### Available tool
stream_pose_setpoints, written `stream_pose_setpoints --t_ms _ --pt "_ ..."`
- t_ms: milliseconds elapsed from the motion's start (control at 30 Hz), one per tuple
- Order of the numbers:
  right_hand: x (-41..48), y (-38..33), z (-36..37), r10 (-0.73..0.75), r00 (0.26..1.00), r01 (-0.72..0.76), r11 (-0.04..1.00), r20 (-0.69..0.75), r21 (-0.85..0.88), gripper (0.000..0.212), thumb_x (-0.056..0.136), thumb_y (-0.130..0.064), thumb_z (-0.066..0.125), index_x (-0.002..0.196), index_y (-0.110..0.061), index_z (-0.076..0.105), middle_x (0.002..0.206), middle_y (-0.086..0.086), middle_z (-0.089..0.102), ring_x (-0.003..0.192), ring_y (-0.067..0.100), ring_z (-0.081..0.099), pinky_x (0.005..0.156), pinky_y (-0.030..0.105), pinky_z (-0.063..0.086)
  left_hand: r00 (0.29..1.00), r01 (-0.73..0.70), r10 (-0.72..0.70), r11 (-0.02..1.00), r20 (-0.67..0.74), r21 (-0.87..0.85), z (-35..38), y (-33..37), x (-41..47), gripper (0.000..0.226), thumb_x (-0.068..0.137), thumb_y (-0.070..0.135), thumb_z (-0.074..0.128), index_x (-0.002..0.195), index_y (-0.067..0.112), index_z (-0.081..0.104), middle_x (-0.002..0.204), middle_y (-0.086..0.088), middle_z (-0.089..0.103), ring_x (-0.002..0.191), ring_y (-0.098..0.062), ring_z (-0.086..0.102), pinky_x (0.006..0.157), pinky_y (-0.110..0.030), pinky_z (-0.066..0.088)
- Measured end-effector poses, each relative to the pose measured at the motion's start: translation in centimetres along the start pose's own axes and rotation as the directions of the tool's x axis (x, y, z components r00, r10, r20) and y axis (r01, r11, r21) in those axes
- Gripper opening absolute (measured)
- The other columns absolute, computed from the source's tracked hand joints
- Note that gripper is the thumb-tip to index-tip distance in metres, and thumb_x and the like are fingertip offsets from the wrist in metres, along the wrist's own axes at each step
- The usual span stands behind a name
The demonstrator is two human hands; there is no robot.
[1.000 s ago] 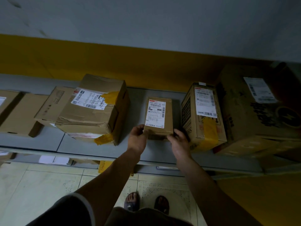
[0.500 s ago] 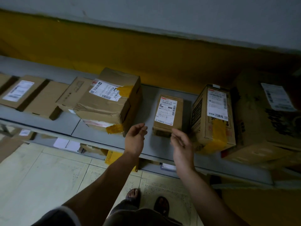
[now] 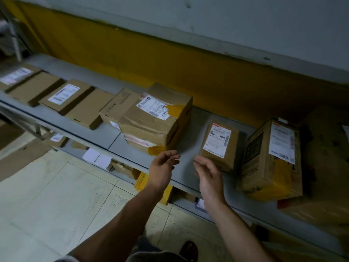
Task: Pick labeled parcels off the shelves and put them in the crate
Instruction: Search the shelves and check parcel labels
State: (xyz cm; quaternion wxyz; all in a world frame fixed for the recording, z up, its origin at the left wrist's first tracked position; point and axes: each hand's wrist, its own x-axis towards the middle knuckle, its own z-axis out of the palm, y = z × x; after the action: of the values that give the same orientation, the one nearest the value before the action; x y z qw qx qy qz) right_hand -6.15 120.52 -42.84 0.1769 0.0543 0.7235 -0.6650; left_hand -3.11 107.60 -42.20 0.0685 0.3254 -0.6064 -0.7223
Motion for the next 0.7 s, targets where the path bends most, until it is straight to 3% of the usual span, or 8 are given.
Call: stream_pose_setpoints --t_ms 100,267,433,600,700 --pt "0.3 -0.4 1.9 -0.001 1.000 0.001 1.000 0.003 -0.003 0.024 0.097 -0.014 0.056 0.119 -0.020 0.064 0.114 -0.013 0.064 0.112 0.005 0.059 0.100 0.031 0.049 0.999 -0.020 0.020 1.000 0.033 0.000 -2.1 1.0 0.9 0.019 0.096 0.008 0.052 0.107 0.012 0.068 0.103 -0.005 0.069 0.094 -0.017 0.063 0.081 -0.026 0.047" --pt "0.9 -1.3 6.3 0.035 0.996 -0.035 0.999 -0.085 0.013 0.026 0.096 -0.010 0.057 0.121 -0.016 0.064 0.114 -0.009 0.064 0.111 0.009 0.059 0.105 0.040 0.047 0.997 -0.053 0.053 0.999 0.059 0.000 -7.3 3.4 4.2 0.018 0.096 0.009 0.053 0.105 0.010 0.069 0.102 -0.007 0.071 0.095 -0.019 0.065 0.080 -0.026 0.049" --pt "1.1 -1.7 11.3 0.061 0.979 -0.051 0.997 -0.194 0.055 0.026 0.096 -0.010 0.056 0.120 -0.016 0.063 0.110 -0.012 0.063 0.108 0.008 0.059 0.105 0.040 0.046 0.988 -0.131 0.135 0.990 0.070 -0.054 -12.0 5.9 7.5 0.018 0.096 0.005 0.052 0.106 0.004 0.067 0.096 -0.005 0.070 0.084 -0.013 0.066 0.069 -0.017 0.051" --pt "1.5 -1.2 14.6 0.123 0.933 -0.070 0.984 -0.339 0.165 0.019 0.095 -0.014 0.060 0.110 -0.027 0.062 0.124 0.002 0.064 0.108 0.012 0.059 0.103 0.033 0.044 0.974 -0.219 0.223 0.973 0.049 -0.075 -14.8 7.4 10.3 0.017 0.097 0.008 0.052 0.108 0.011 0.065 0.097 0.001 0.069 0.089 -0.011 0.064 0.079 -0.023 0.049" --pt "1.5 -1.6 16.2 0.153 0.903 -0.077 0.977 -0.401 0.199 0.028 0.096 -0.021 0.059 0.124 -0.022 0.058 0.129 -0.003 0.058 0.113 0.010 0.054 0.099 0.027 0.040 0.969 -0.243 0.245 0.969 0.033 -0.042 -16.2 7.9 12.0 0.017 0.097 0.011 0.054 0.106 0.022 0.064 0.107 0.003 0.066 0.104 -0.015 0.060 0.093 -0.028 0.046"
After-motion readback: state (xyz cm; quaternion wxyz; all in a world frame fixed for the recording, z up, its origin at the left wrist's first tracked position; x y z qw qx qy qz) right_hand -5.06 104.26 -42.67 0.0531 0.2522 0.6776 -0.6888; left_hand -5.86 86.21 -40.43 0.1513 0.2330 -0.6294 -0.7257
